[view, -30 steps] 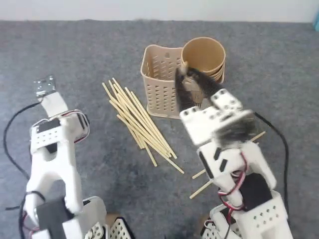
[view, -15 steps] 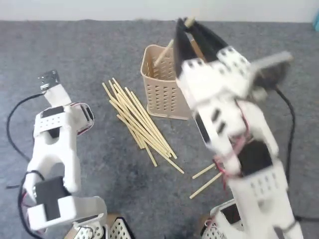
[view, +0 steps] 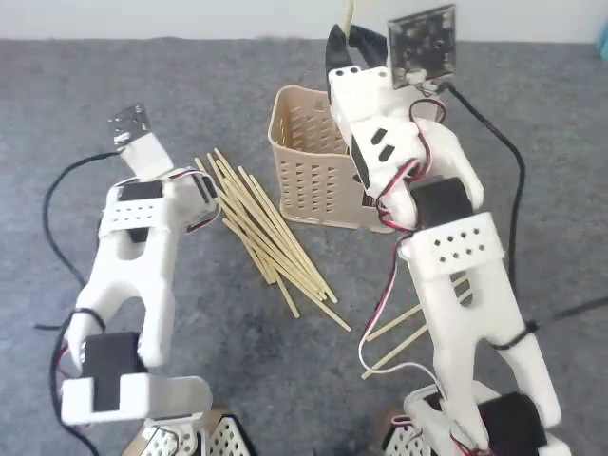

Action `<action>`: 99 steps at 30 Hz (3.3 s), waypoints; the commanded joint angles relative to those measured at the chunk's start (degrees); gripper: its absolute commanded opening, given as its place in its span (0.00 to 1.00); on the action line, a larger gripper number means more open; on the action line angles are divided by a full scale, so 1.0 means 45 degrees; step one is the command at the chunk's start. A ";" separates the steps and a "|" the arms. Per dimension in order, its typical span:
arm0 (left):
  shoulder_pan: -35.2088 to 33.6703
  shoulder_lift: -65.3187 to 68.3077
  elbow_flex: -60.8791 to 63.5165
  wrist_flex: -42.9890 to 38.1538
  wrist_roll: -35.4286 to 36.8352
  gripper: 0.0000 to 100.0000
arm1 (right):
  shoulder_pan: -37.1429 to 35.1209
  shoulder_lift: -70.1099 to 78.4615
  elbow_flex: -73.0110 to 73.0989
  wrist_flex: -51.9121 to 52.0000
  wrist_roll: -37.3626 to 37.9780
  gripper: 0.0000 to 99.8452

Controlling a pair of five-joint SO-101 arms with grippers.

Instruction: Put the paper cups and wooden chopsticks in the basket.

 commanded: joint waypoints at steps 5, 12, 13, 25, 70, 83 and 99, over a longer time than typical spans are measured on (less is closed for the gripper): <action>0.0176 0.3028 -0.3272 0.1094 0.0508 0.18 | 0.0205 -0.0908 -0.0742 0.0733 0.0352 0.16; 0.0195 0.4786 -0.5324 0.2266 0.0547 0.18 | 0.0186 -0.3604 -0.0742 0.4073 0.0332 0.13; 0.0234 0.4806 -0.5363 0.2286 0.0684 0.18 | 0.0186 -0.4015 -0.0742 0.4620 0.0332 0.13; 0.0332 0.5275 -0.5695 0.1895 0.0801 0.02 | 0.0205 -0.7160 -0.0723 0.8215 0.0430 0.13; -0.0156 -0.0996 -0.7179 0.4317 -0.2637 0.01 | 0.4288 -1.2357 1.1038 0.8781 0.3575 0.12; 0.0703 -0.6545 -0.7140 0.0410 -0.2872 0.01 | 0.5578 -1.2357 1.5140 0.5929 0.3321 0.12; 0.5177 -0.6994 -0.4874 -0.9162 -0.3575 0.01 | 0.5714 -1.2357 1.5570 0.5480 0.3321 0.12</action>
